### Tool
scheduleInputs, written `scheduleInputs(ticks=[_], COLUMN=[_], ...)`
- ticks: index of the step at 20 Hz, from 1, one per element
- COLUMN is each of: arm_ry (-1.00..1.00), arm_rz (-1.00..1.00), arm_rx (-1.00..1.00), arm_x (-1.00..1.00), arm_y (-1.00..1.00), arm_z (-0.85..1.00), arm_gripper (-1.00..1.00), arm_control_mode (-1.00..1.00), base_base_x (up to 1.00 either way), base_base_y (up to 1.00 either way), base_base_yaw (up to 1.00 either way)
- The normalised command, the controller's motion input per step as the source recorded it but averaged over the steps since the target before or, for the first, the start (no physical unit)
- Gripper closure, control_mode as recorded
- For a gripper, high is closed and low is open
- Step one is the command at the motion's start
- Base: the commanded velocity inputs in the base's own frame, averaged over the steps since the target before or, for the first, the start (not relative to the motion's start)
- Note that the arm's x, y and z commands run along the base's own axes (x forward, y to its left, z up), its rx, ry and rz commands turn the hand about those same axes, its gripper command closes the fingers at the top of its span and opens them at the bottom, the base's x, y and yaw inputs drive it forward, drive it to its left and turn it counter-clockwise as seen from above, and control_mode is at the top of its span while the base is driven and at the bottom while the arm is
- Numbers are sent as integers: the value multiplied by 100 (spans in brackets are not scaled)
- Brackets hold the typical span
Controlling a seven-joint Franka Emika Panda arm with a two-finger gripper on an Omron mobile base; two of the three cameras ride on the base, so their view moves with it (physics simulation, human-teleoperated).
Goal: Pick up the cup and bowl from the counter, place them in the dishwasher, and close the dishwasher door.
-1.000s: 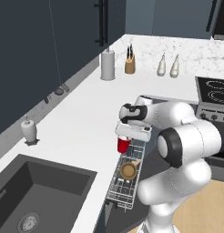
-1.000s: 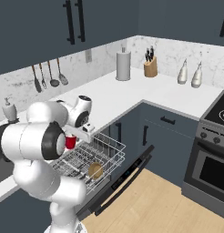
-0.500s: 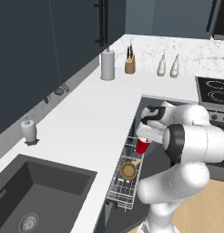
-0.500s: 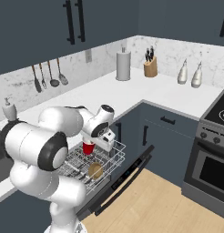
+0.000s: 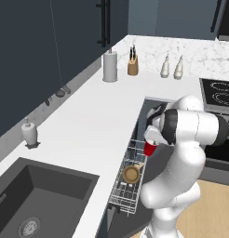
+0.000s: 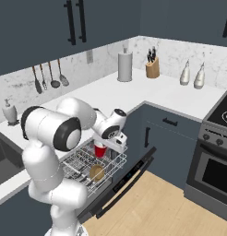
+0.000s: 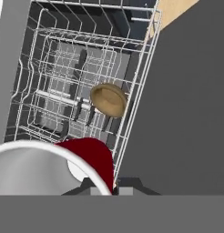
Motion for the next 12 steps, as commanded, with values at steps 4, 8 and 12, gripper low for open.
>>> scheduleInputs(ticks=[4, 8, 12], arm_ry=[-3, -7, -10], arm_rz=[13, 12, 12], arm_rx=[0, 0, 3], arm_x=[43, 47, 39], arm_y=[-25, -7, -1], arm_z=[-35, -31, -30], arm_gripper=[100, 100, 100], arm_control_mode=[-100, -100, -100], base_base_x=[0, 0, 0], base_base_y=[0, 0, 0], base_base_yaw=[0, 0, 0])
